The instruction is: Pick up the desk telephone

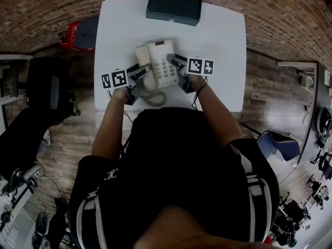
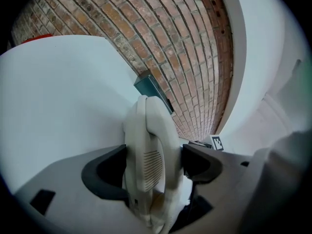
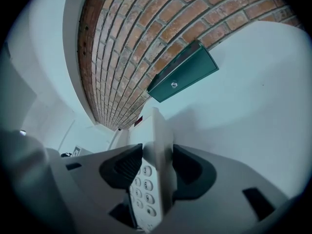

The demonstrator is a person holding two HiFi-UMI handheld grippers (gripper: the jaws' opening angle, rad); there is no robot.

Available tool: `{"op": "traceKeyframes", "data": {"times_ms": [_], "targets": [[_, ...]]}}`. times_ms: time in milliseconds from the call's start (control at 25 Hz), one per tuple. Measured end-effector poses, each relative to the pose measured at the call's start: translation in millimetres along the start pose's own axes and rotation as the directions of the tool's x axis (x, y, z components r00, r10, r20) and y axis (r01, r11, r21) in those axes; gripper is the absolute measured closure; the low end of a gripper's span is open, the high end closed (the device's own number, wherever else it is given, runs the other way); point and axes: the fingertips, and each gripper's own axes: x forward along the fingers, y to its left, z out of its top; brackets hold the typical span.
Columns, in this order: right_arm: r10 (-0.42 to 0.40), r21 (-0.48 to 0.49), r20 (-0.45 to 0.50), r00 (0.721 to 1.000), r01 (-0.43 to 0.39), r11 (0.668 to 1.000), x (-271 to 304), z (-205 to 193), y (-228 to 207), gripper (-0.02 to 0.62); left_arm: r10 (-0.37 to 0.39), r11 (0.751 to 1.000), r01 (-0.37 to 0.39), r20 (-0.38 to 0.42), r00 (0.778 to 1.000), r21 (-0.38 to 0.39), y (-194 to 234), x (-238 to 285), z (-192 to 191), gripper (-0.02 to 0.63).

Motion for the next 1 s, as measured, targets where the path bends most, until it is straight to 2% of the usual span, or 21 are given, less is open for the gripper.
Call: {"op": "traceKeyframes", "data": {"times_ms": [280, 440, 760, 1000], "targets": [[-0.040, -0.010, 0.006, 0.999, 0.040, 0.999, -1, -1, 2, 0.421, 0.044, 0.999, -0.044, 0.007, 0.999, -0.007, 0, -3, 0, 0.270], [-0.042, -0.026, 0.015, 0.999, 0.043, 0.999, -5, 0, 8, 0.421, 0.057, 0.998, -0.057, -0.007, 0.998, 0.022, -5, -6, 0, 0.273], [-0.058, -0.107, 0.031, 0.998, 0.061, 0.992, -24, 8, 20, 0.423, 0.052, 0.997, -0.051, -0.011, 0.999, 0.050, -24, -7, -5, 0.282], [-0.044, -0.165, 0.075, 0.996, 0.056, 0.985, -41, 27, 45, 0.423, 0.036, 0.993, -0.039, 0.025, 0.999, 0.115, -51, -17, 10, 0.284]]}}
